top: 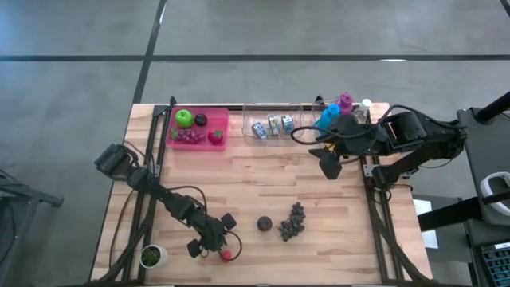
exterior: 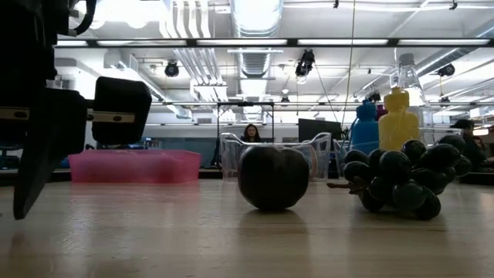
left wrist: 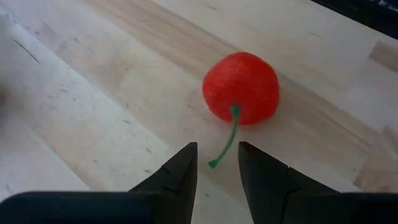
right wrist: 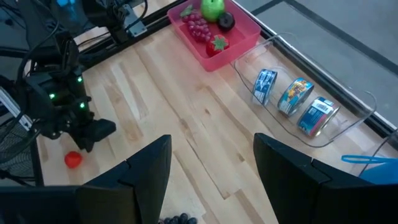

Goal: Pick & Place Food Item
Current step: Put the red strawberry into the red transparent bin

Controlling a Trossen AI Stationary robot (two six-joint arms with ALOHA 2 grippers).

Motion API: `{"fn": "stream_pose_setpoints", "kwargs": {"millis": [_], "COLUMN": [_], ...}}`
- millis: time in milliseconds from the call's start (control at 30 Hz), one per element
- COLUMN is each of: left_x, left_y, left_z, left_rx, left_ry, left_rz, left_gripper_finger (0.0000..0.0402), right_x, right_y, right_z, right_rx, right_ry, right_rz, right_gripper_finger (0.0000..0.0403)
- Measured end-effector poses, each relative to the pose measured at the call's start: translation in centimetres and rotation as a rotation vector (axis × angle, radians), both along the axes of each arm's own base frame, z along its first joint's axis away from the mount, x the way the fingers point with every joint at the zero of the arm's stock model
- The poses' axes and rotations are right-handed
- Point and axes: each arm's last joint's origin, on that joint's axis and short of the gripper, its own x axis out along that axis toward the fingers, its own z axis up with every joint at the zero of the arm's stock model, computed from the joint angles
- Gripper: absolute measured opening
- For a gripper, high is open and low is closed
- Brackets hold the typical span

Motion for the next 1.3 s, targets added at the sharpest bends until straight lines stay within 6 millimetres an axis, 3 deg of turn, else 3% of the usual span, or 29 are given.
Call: {"fn": "stream_pose_setpoints", "kwargs": {"millis": [233,633,1033,1300], "left_x": [0.0,-0.1,-0.1,0.2], "left_y": [0.0,0.1,0.1,0.1], "left_z": [0.0,-0.1,0.1,2.6], "left_rx": [0.003,0.012,0.016,0.105], "left_ry": [-0.003,0.004,0.072,0.139], "left_rz": [-0.005,-0.011,0.044,0.098], "left_gripper_finger": [0.0101,0.0007,0.0001,0.0], "right_x": [0.0,0.0,0.2,0.2], "right_y": [0.0,0.0,0.0,0.0], "right_z": [0.0,0.0,0.2,0.2], "right_rx": [0.001,0.002,0.007,0.007], "right_ry": [-0.002,-0.004,-0.026,-0.029], "right_rz": [0.0,0.0,-0.001,0.0], "right_gripper_finger": [0.0224,0.0224,0.0224,0.0224]}}
